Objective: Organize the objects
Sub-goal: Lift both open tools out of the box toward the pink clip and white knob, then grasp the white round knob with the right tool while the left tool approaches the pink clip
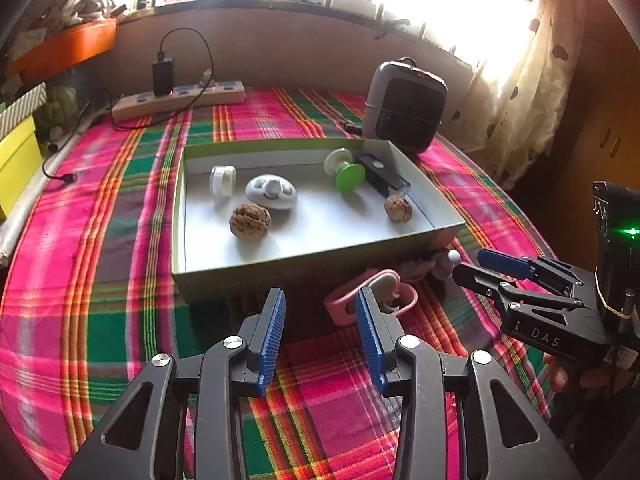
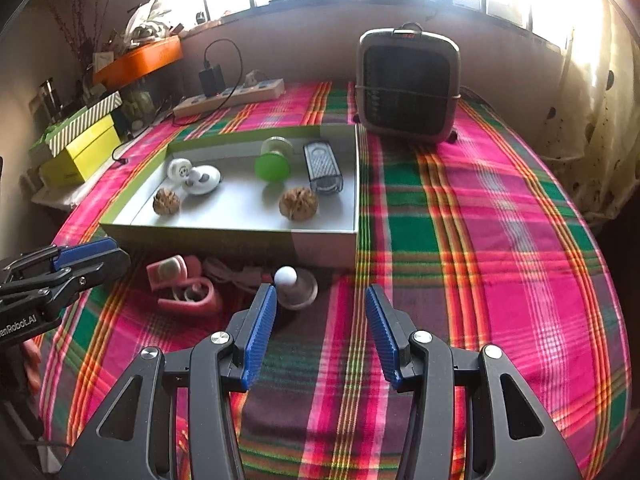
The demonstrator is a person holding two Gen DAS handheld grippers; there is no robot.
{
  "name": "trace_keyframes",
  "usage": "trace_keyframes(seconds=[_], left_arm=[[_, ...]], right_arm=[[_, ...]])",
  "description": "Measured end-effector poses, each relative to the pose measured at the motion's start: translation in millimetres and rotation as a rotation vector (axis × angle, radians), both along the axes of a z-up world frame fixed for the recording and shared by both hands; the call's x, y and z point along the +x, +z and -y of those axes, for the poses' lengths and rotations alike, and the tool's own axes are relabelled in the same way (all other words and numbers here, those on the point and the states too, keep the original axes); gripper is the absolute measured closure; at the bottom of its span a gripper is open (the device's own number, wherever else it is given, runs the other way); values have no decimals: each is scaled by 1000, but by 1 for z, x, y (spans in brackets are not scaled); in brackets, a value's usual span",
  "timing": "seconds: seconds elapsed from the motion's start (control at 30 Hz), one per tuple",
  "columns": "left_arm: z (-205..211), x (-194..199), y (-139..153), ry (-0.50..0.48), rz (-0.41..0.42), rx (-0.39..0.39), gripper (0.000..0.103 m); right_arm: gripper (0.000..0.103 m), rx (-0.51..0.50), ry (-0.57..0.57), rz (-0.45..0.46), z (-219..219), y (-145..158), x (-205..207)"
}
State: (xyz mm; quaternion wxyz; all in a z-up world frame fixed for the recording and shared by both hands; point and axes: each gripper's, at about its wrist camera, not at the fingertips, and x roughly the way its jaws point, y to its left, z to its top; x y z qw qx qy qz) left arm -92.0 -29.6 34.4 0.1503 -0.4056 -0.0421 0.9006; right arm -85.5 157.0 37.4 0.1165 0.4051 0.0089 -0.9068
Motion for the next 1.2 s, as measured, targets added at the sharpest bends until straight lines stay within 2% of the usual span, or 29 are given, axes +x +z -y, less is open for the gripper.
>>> trace_keyframes(seconds=[0.5, 0.63, 1.0, 1.07, 1.13, 1.2], left_arm=[[-8, -7, -14, -23, 42, -6, 65], [-13, -11, -14, -38, 37, -20, 65], [-24, -18, -14, -76, 31, -39, 63], [-26, -18, -14, -81, 31, -40, 63], [-29, -18, -15, -93, 34, -38, 63], [-31, -17, -15, -101, 35, -41, 63]], right_arm=[[54, 66, 41, 46, 15, -14, -20], [49, 101, 42, 45, 17, -16, -24], [49, 103, 37, 45, 12, -16, -24], [52, 100, 38, 45, 11, -15, -24], [63, 97, 44, 41, 10, -15, -23], [68, 94, 49, 41, 10, -15, -23]])
